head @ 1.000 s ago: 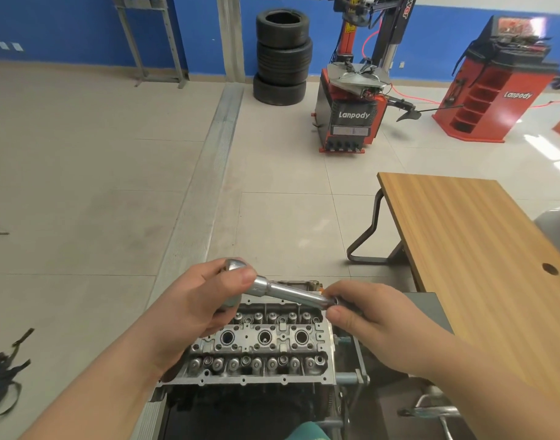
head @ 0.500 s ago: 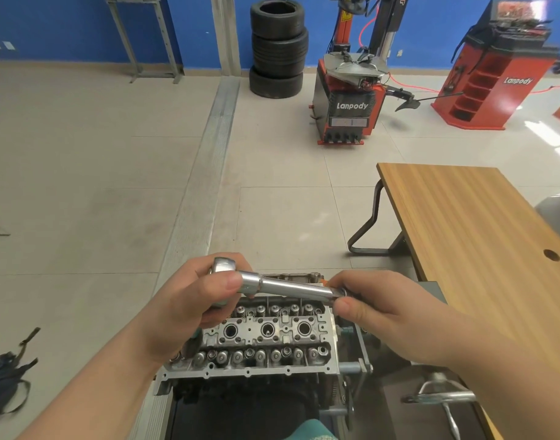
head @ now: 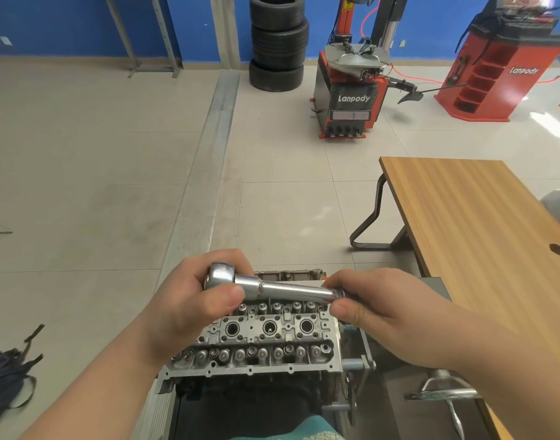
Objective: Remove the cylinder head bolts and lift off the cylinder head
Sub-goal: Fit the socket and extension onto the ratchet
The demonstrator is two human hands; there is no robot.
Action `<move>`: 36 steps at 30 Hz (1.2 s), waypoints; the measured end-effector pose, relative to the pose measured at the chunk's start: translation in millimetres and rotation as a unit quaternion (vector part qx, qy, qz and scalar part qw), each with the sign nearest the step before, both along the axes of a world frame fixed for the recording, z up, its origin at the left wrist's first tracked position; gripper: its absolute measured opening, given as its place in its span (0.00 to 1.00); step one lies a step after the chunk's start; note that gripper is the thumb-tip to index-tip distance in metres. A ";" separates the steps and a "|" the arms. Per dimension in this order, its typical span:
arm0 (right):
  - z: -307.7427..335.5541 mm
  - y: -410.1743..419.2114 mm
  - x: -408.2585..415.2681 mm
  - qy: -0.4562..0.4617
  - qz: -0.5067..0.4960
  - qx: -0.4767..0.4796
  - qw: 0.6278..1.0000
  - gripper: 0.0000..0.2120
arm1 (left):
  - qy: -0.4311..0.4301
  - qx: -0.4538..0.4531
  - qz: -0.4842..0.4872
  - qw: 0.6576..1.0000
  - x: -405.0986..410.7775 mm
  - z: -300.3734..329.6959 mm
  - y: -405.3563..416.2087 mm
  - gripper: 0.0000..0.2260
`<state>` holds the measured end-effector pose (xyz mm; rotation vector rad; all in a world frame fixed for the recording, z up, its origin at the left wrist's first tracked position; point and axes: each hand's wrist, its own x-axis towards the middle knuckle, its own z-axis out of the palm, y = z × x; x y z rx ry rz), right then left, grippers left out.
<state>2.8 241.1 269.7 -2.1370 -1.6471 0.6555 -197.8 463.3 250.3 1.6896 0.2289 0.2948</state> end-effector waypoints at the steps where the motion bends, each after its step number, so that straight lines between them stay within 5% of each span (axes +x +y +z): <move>1: -2.1 -0.8 -1.9 -0.017 0.004 0.004 1.000 0.27 | 0.002 -0.002 -0.005 1.000 0.0 -1.3 0.9 0.11; 6: -10.8 -5.3 -10.4 -0.059 0.010 0.026 0.998 0.24 | 0.016 -0.015 -0.016 1.000 0.1 -10.0 0.5 0.12; 12: -16.1 -5.3 -10.9 0.050 0.018 -0.009 0.999 0.10 | 0.043 -0.043 -0.027 0.998 5.9 -11.3 -2.4 0.15; 17: -27.2 -2.8 13.6 0.077 -0.065 -0.001 0.995 0.11 | 0.102 -0.215 -0.060 0.969 12.3 -20.0 -11.1 0.41; 21: -38.6 -4.6 21.9 0.138 -0.117 0.036 0.983 0.10 | 0.053 -0.395 -0.118 0.910 10.7 -23.8 -9.4 0.21; 29: -39.1 -8.7 8.9 0.103 -0.123 0.097 0.982 0.11 | 0.025 -0.400 -0.164 0.901 11.3 -18.0 -7.8 0.25; 36: -24.4 -8.2 17.0 0.269 -0.088 0.022 0.959 0.20 | 0.026 -0.410 -0.187 0.892 11.8 -19.4 -5.9 0.27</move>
